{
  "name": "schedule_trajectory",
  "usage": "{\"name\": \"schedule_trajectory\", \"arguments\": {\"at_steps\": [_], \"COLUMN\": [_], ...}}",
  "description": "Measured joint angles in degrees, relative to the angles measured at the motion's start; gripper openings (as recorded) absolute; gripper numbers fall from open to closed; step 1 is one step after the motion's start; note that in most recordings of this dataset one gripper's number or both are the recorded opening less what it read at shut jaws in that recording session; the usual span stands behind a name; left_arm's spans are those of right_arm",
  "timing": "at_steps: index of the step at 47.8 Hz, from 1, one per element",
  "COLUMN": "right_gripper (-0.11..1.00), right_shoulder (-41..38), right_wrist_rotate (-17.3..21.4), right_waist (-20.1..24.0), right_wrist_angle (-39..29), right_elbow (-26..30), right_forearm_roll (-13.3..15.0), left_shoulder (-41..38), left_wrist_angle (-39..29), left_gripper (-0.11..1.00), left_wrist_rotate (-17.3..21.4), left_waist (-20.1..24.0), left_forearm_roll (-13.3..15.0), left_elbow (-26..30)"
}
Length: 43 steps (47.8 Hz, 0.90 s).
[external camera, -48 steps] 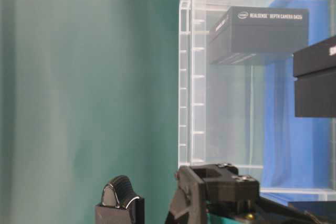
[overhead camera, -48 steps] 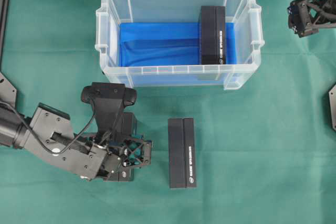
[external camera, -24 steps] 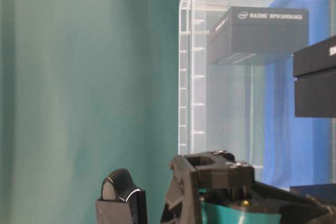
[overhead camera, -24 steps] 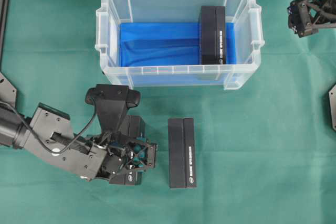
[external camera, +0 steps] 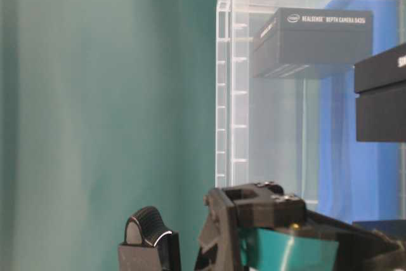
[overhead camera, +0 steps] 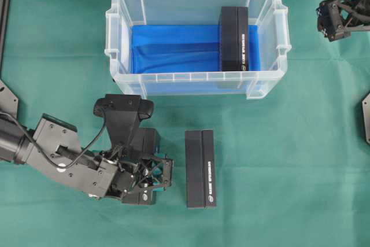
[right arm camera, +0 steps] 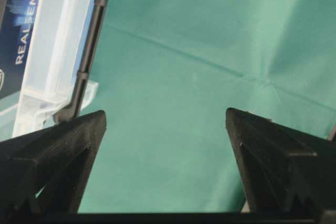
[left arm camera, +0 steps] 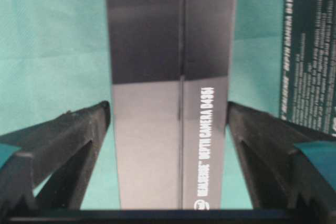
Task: Take out the box from the case.
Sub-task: 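Lower the box onto the table and open the left gripper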
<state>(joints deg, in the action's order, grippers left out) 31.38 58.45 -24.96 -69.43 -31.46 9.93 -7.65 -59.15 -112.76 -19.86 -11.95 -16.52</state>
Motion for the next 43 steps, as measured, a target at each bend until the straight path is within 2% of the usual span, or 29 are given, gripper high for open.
{"name": "schedule_trajectory", "arguments": {"at_steps": [32,37,43], "right_gripper": [0.93,0.93,0.93], "right_shoulder": [0.00,0.00,0.00], "right_wrist_rotate": [0.00,0.00,0.00], "right_waist": [-0.09,0.00,-0.09], "right_wrist_angle": [0.09,0.09,0.09], "right_elbow": [0.00,0.00,0.00], "right_forearm_roll": [0.00,0.00,0.00], "left_shoulder": [3.08,4.04,5.80], "left_wrist_angle": [-0.70,-2.90,-8.88], "left_gripper": [0.95,0.95,0.95], "left_wrist_rotate": [0.09,0.18,0.53], "left_waist": [0.18,0.26,0.26], "left_forearm_roll": [0.09,0.09,0.09], "left_elbow": [0.35,1.85,5.45]}}
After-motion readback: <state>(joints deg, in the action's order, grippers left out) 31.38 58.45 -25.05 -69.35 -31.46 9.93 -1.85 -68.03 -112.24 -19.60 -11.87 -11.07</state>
